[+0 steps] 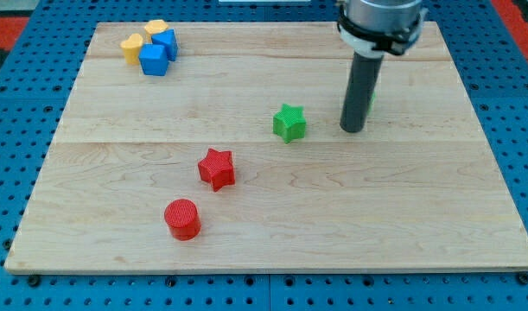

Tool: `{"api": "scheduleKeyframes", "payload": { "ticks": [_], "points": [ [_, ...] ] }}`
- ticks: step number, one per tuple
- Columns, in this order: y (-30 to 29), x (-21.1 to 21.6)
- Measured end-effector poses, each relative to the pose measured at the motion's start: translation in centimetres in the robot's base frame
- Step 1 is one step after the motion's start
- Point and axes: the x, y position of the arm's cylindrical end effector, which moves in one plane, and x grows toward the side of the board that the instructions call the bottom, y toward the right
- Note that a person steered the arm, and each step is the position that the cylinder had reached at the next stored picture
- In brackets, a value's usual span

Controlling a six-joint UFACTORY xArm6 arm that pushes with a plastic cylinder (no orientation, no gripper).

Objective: Move green star up and left

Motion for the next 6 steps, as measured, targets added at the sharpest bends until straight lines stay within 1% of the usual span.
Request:
{"api": "scheduleKeyframes", "payload": {
  "ticks": [1,2,3,4,5,6],
  "points": [
    [4.1,-2.1],
    [4.1,-7.5],
    [4.4,-3.6],
    [2.1,-3.5],
    [-2.3,-8.2],
    [-1.7,-9.8]
  ]
}}
